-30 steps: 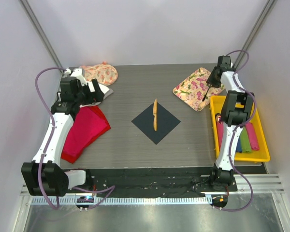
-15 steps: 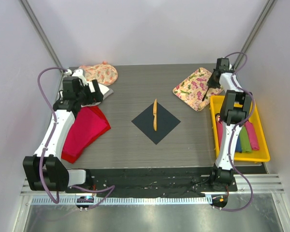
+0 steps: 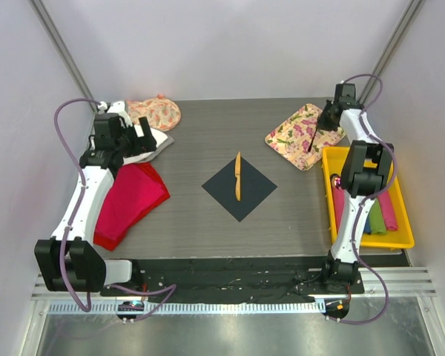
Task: Place the utensils on the paper napkin and roll it up
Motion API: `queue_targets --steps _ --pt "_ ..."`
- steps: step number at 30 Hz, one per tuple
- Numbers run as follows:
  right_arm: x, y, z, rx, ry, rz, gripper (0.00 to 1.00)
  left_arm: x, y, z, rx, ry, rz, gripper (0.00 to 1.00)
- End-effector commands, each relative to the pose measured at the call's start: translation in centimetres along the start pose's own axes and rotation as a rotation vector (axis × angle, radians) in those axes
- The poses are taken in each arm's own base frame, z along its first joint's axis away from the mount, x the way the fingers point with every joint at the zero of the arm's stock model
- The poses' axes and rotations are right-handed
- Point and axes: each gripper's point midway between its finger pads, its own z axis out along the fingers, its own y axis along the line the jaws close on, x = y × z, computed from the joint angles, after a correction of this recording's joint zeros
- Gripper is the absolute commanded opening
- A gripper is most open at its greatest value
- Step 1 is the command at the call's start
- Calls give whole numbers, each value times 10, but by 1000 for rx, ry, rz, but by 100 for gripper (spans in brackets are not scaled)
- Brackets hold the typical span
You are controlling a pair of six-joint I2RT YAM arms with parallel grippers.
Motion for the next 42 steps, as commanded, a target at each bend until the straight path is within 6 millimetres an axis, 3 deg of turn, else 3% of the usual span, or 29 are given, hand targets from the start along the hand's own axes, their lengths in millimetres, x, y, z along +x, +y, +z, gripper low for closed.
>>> queue_targets --steps 1,3,4,5,6,7,8,9,10,12,13,15,16,23,27,42 --pt "-40 84 -111 -223 -149 -108 1 -48 -18 -21 71 -147 20 100" --pt "-15 99 -122 -262 -104 -126 1 -53 -24 -31 110 -169 62 100" --pt "-11 112 -140 -291 -113 -137 1 -50 -30 -33 147 -165 69 100" --pt "4 130 -148 -322 -96 -162 1 -51 -33 -38 161 -178 62 100" --pt "24 133 -147 -325 -58 -168 1 -50 -35 -40 173 -180 49 100" --pt "36 155 -163 -371 -58 -183 1 -48 -39 -41 193 -181 38 100" --pt "58 156 -160 -372 -17 -181 1 -47 -42 -43 211 -182 15 100" --pt "66 164 -163 -387 -15 -178 1 -46 -44 -44 223 -180 4 100" --pt "84 179 -169 -417 3 -193 1 -43 -44 -42 225 -183 -9 100" --pt "110 185 -171 -414 18 -184 1 -41 -39 -43 199 -191 -47 100" --pt "133 189 -175 -419 41 -206 1 -39 -39 -43 200 -190 -54 100" --pt "145 196 -176 -421 28 -213 1 -36 -42 -47 219 -196 -57 100" --pt "162 197 -173 -420 57 -224 1 -30 -40 -45 216 -190 -63 100" --pt "206 200 -142 -376 126 -225 1 -18 -39 -44 227 -206 -94 100" --pt "220 207 -134 -365 145 -227 1 -14 -38 -42 226 -198 -103 100" --pt "238 223 -108 -336 170 -230 1 -5 -35 -36 216 -183 -94 100"
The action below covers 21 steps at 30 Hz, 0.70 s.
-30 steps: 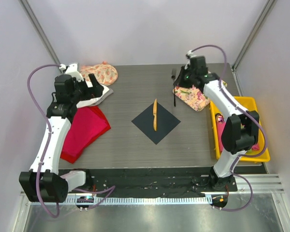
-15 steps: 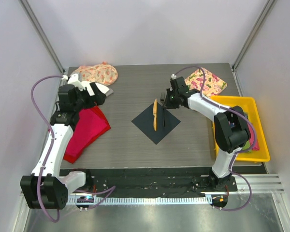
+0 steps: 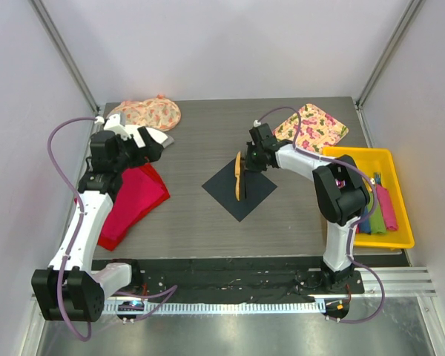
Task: Place the utensils on the paper napkin and roll it up
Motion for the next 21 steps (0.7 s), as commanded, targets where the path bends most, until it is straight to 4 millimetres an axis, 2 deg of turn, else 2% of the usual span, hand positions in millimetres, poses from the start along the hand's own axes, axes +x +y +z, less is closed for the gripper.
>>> queue_targets --steps 1,10,21 --pt "-28 19 -3 -29 -89 14 1 -18 -7 -1 35 -73 21 100" --pt "-19 16 9 -19 -57 27 2 -21 -7 4 36 -71 24 100" --pt "-10 14 15 -18 -24 40 15 -18 -5 6 31 -63 31 100"
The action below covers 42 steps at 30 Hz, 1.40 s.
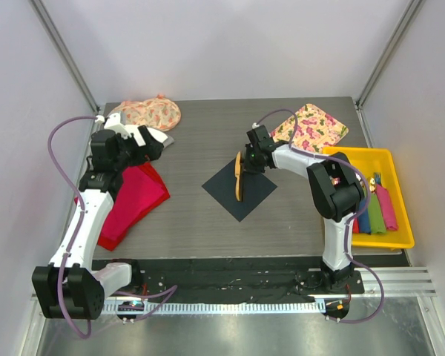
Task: Place the utensils on the paper napkin and roll it up
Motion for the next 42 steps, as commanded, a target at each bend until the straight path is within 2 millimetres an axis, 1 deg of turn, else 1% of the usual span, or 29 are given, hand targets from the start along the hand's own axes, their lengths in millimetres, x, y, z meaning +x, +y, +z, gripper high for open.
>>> queue_targets --steps 1,11,14,15,17,18,19,20,21,22,24,25,26,27,28,29,30,31,32,33,34,35,36,37,38,39,40,41,42 --pt "-15 16 -4 -34 -45 9 16 -13 -5 1 24 -46 28 100" --pt "-22 20 -15 -39 -61 4 31 -13 -7 -3 37 -34 54 100" --pt "-28 25 -22 -50 -72 -4 31 -11 -14 -7 79 -13 109 100" --pt "-33 28 -28 -58 -86 -7 32 -10 -16 -10 97 -10 132 100" --pt "-35 30 -36 -65 -90 -17 33 -9 -19 -13 125 -5 203 100" --pt "-39 33 -43 -77 -102 -30 34 1 -27 -17 187 36 233 100" --pt "-39 34 -48 -82 -103 -38 36 4 -30 -19 226 43 308 100" --pt "-41 35 -52 -87 -105 -47 38 11 -35 -22 270 64 336 100" --pt "-42 36 -58 -96 -109 -54 38 24 -45 -29 359 107 366 100" --pt "-46 37 -68 -107 -120 -75 46 31 -49 -32 415 116 439 100" --pt "-49 37 -78 -126 -125 -94 54 55 -63 -39 520 176 511 100" --pt "-53 33 -88 -132 -136 -105 62 66 -67 -38 551 208 542 100" --pt "-54 33 -92 -152 -134 -118 67 83 -82 -40 632 234 650 100" --pt "-52 34 -97 -179 -123 -127 71 95 -89 -42 668 267 687 99" --pt "-55 28 -101 -192 -124 -124 81 108 -96 -41 695 295 728 97" --pt "-57 29 -109 -221 -131 -155 84 121 -100 -36 724 326 764 91" --pt "-55 26 -112 -237 -123 -155 88 138 -119 -39 785 352 804 88" --pt "-53 27 -116 -279 -112 -164 94 144 -127 -34 800 348 828 87" --pt "-58 20 -122 -289 -127 -161 100 161 -132 -27 826 394 832 85" --pt "-54 15 -123 -310 -108 -159 100 178 -148 -32 892 409 876 83" --pt "-50 16 -126 -355 -87 -154 100 187 -154 -29 907 417 895 81" --pt "-56 3 -128 -358 -89 -120 100 194 -161 -24 926 398 924 74" --pt "-52 -2 -128 -369 -75 -103 100 208 -164 -17 945 414 943 70" --pt "-52 -8 -128 -380 -64 -82 100 219 -173 -18 985 412 973 64" --pt "-52 -12 -129 -386 -59 -65 100 222 -179 -11 994 381 1000 55" --pt "-53 -22 -128 -387 -56 -34 100 234 -179 -5 1003 402 1018 53" --pt "-55 -23 -130 -409 -61 -28 99 241 -186 -6 1037 389 1061 51" --pt "-55 -23 -131 -424 -59 -25 100 246 -188 -3 1048 387 1077 46" --pt "-57 -27 -131 -420 -63 -17 100 251 -191 -2 1066 379 1102 44"
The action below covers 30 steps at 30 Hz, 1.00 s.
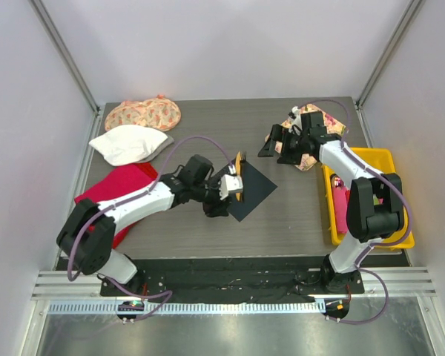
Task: Place the utensils on the paper napkin and roll it up
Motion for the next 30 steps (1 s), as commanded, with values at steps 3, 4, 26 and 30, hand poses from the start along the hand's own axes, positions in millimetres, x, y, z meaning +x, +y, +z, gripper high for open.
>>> queue_targets --steps 3,4,26,30 --pt "-10 15 -13 -119 -24 -17 100 -11 1 37 31 -41 289 40" --pt "-9 13 -11 -118 -18 -13 100 -5 0 43 46 -27 310 40" --pt "4 4 2 -120 20 36 100 11 -15 85 124 4 423 40" --pt "4 3 1 -115 14 31 100 12 -13 89 129 7 419 40"
